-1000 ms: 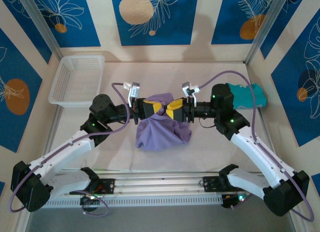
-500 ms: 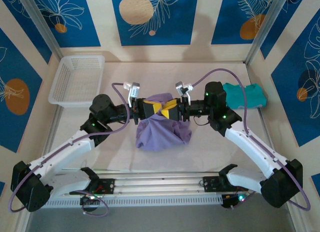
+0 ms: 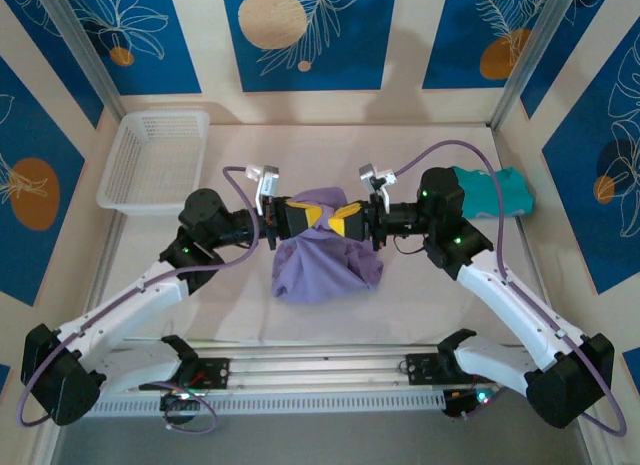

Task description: Fold the inside-out t-shirt

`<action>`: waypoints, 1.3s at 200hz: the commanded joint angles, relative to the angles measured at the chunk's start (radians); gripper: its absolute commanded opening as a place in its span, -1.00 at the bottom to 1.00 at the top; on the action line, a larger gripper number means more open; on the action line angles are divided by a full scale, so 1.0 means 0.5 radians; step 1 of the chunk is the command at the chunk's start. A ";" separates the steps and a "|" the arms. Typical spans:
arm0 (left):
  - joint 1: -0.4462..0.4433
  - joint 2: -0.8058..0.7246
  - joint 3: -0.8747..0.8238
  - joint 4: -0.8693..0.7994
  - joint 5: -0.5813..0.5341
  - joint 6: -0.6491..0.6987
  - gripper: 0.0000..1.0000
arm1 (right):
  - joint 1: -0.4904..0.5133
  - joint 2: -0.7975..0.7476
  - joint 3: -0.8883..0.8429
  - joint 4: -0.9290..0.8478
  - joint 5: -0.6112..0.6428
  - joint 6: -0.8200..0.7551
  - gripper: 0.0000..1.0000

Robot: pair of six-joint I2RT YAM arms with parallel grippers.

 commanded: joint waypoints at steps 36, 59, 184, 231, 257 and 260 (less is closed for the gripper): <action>0.032 -0.098 0.017 -0.347 -0.242 0.352 -0.45 | -0.031 -0.109 0.119 -0.182 0.071 -0.015 -1.00; 0.032 -0.176 -0.007 -0.536 -0.376 0.511 -0.13 | -0.012 -0.127 0.195 -0.244 0.167 0.021 -1.00; -0.197 -0.246 0.183 -0.926 -0.715 0.912 0.50 | 0.309 0.091 0.604 -0.654 0.668 -0.024 -1.00; -0.198 -0.093 0.225 -0.752 -0.720 0.891 -0.24 | 0.294 0.127 0.595 -0.605 0.543 0.060 -1.00; -0.193 -0.090 0.201 -0.724 -0.707 0.872 -1.00 | 0.253 0.109 0.582 -0.655 0.533 0.040 -1.00; -0.188 -0.096 0.197 -0.722 -0.707 0.869 -1.00 | 0.246 0.103 0.579 -0.674 0.544 0.026 -0.97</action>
